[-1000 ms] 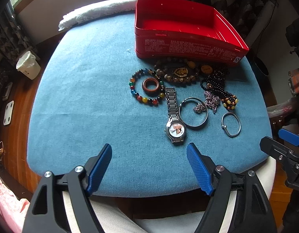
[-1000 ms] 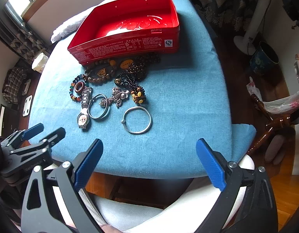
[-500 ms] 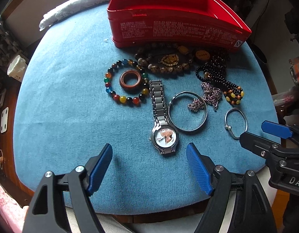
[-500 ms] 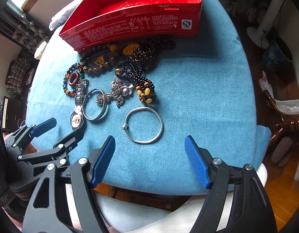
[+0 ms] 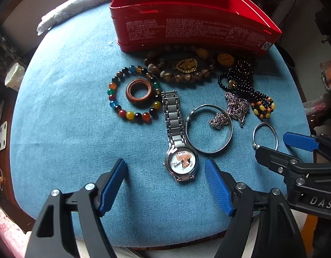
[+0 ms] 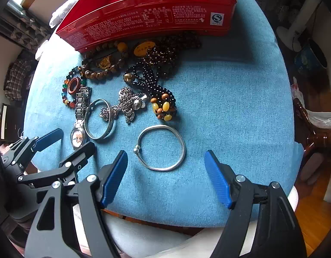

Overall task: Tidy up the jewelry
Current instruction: 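Move the left tool toward the silver watch while the right tool approaches the silver bangle, then close the left tool on the silver watch while the right tool grasps the silver bangle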

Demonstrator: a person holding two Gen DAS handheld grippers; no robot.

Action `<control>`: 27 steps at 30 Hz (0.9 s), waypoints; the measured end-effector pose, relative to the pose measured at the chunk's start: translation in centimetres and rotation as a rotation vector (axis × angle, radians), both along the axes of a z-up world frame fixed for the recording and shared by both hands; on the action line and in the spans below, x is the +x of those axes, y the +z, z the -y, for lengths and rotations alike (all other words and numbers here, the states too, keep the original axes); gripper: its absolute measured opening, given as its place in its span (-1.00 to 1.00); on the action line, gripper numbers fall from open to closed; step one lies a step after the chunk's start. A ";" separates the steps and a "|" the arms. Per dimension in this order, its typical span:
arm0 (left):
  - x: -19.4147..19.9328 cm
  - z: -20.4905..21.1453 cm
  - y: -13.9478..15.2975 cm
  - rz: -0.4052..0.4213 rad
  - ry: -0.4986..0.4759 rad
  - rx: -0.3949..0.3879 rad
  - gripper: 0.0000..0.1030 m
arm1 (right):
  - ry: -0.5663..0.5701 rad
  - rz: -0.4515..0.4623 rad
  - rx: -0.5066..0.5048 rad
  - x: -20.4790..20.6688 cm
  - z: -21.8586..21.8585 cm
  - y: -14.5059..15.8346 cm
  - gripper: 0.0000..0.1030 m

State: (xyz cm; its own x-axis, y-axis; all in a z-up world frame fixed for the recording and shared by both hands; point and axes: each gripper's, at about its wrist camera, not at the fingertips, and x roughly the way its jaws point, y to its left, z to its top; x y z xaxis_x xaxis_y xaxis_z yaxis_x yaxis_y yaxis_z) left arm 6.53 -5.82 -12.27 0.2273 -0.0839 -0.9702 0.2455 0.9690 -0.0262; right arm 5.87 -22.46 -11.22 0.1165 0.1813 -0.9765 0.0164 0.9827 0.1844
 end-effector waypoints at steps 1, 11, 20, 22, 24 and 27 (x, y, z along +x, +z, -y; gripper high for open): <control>0.6 0.0 -0.1 0.007 -0.011 0.006 0.38 | 0.001 -0.001 -0.003 0.0 0.0 0.0 0.40; 0.6 -1.8 0.9 0.056 0.003 -0.001 -0.47 | -0.004 -0.003 0.002 0.3 -0.3 0.0 0.40; 1.1 -5.0 0.6 0.027 -0.009 -0.075 -0.46 | 0.036 -0.003 -0.026 0.3 -1.8 -0.2 0.38; 1.4 -5.7 0.5 0.015 -0.009 -0.083 -0.45 | 0.047 0.000 -0.045 0.4 -2.3 -0.3 0.38; 1.8 -6.4 0.4 0.020 -0.011 -0.077 -0.38 | 0.050 0.005 -0.057 0.4 -2.6 -0.4 0.38; 2.5 -6.5 0.3 0.023 -0.014 -0.075 -0.16 | 0.054 0.010 -0.072 0.5 -2.9 -0.4 0.37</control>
